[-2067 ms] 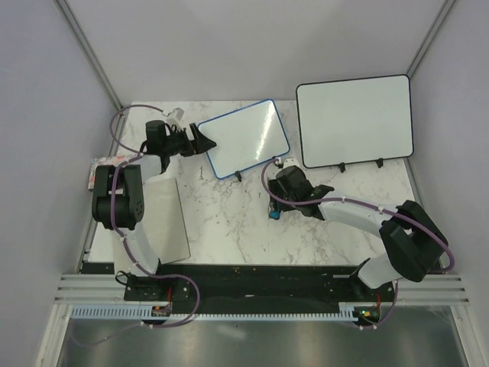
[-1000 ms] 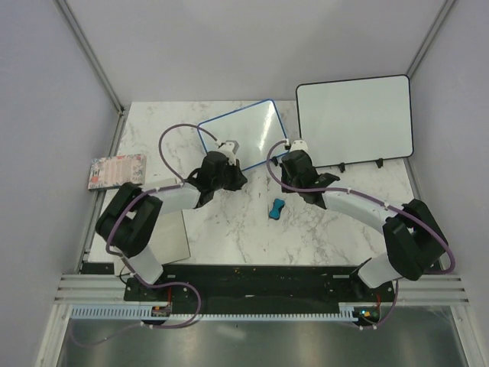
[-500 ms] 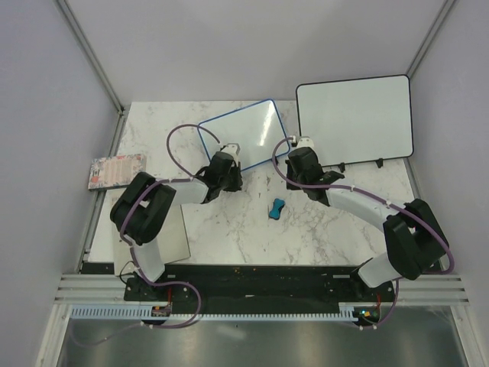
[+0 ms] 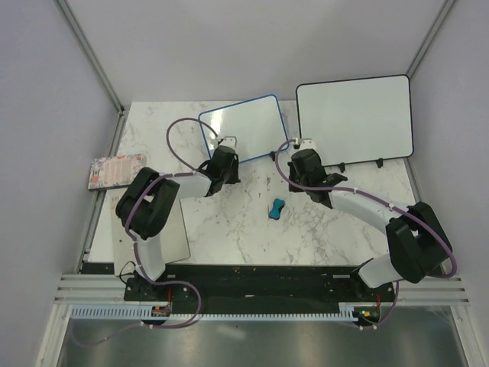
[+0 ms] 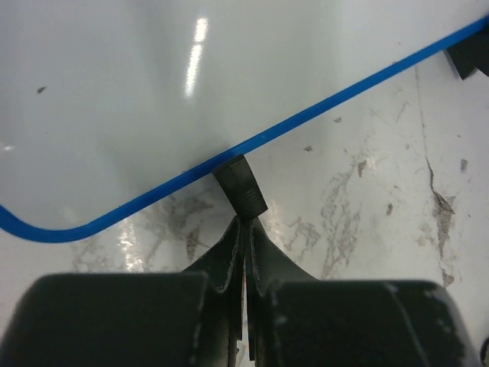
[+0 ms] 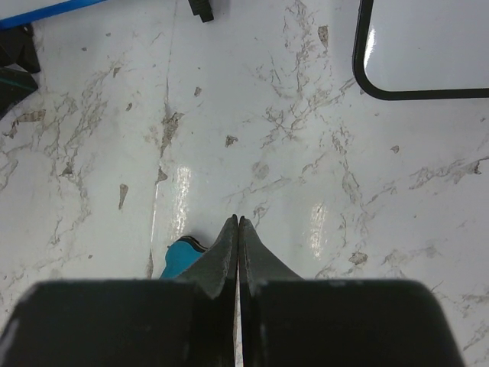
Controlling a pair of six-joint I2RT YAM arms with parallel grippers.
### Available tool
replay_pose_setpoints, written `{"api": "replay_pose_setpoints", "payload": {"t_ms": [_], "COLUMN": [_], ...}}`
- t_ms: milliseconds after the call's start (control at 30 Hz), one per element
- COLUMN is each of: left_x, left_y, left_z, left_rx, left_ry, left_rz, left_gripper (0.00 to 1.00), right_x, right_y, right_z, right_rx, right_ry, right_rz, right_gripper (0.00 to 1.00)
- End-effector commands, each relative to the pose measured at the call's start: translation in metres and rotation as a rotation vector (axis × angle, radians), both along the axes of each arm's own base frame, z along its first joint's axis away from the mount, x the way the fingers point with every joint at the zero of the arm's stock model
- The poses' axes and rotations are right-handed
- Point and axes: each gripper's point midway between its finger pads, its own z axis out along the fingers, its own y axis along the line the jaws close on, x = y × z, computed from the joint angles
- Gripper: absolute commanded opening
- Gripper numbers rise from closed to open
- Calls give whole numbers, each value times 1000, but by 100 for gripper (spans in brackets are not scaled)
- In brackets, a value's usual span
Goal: Erase the whiteboard
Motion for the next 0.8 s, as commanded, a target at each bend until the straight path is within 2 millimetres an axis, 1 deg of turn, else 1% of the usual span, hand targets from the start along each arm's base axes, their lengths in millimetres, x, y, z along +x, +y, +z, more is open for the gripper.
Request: {"api": "replay_pose_setpoints", "payload": {"t_ms": [0, 167, 233, 267, 300, 333, 367, 400, 433, 500, 533, 567, 600, 633, 667, 700, 733, 767], "left_x": [18, 36, 37, 41, 41, 30, 31, 25, 14, 2, -6, -13, -21, -31, -37, -42, -51, -56], "left_y": [35, 53, 50, 43, 35, 33, 24, 14, 16, 5, 4, 2, -2, 1, 2, 3, 7, 8], "left_z": [-5, -2, 1, 8, 23, 19, 36, 48, 59, 78, 94, 102, 108, 121, 125, 134, 131, 147], "left_rx": [98, 92, 64, 41, -1, -19, -68, -114, -135, -178, -196, -210, -226, -242, -251, -267, -268, -281], "left_ry": [-3, 8, 9, -22, -56, -64, -130, -164, -190, -227, -255, -268, -272, -298, -305, -324, -324, -363], "left_rz": [83, 139, 101, 69, 29, -11, -39, -87, -106, -171, -187, -206, -239, -248, -250, -258, -264, -268], "left_gripper": [2, 2, 2, 2, 2, 2, 2, 2, 2, 2, 2, 3, 7, 31, 45, 58, 79, 86], "right_x": [1, 0, -1, -1, -2, -2, -2, -2, -1, -2, -1, -2, -1, -2, -3, -5, -5, -5], "right_y": [0, 1, 1, 2, 1, 1, 1, -1, -2, -1, -2, -1, -1, -1, -1, -1, -2, -2], "right_z": [6, 4, 2, 2, 1, -1, -1, -2, -2, -2, -1, 0, 1, 1, 3, 2, 2, 5], "right_rx": [15, 21, 21, 23, 21, 18, 14, 8, 6, 4, 4, 6, 9, 9, 11, 10, 9, 16], "right_ry": [-27, -23, -16, -17, -14, -12, -13, -13, -14, -15, -17, -17, -20, -19, -24, -21, -23, -30], "right_rz": [10, 11, 14, 15, 17, 16, 18, 12, 10, 14, 11, 14, 16, 21, 26, 29, 31, 29], "right_gripper": [0, 0, 0, 0, 0, 0, 0, 0, 0, 1, 1, 2, 5, 7, 11, 17, 20, 28]}}
